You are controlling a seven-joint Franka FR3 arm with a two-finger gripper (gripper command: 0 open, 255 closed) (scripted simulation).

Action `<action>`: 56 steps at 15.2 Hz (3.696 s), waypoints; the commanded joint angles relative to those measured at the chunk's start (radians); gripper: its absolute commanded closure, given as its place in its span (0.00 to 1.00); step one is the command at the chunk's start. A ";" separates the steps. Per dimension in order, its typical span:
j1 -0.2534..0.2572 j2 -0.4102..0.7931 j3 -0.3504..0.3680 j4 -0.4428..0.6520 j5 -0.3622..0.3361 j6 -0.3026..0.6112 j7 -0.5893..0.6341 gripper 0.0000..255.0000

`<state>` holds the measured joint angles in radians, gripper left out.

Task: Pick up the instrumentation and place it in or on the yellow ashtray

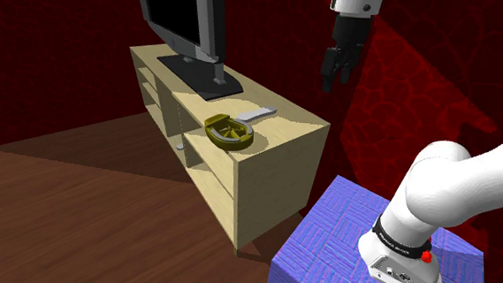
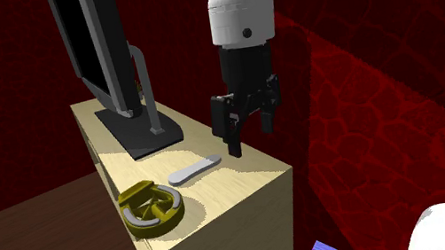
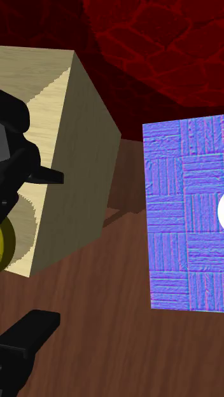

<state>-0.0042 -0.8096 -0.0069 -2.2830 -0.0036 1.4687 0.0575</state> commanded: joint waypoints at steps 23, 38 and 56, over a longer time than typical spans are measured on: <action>0.159 0.630 -0.468 0.171 -0.075 0.471 -1.025 0.00; 0.076 1.270 -0.426 0.695 0.219 0.514 -1.665 0.00; 0.046 1.407 -0.381 0.767 0.257 0.576 -1.747 0.00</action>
<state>0.0413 0.5975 -0.3876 -1.5164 0.2534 2.0450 -1.6891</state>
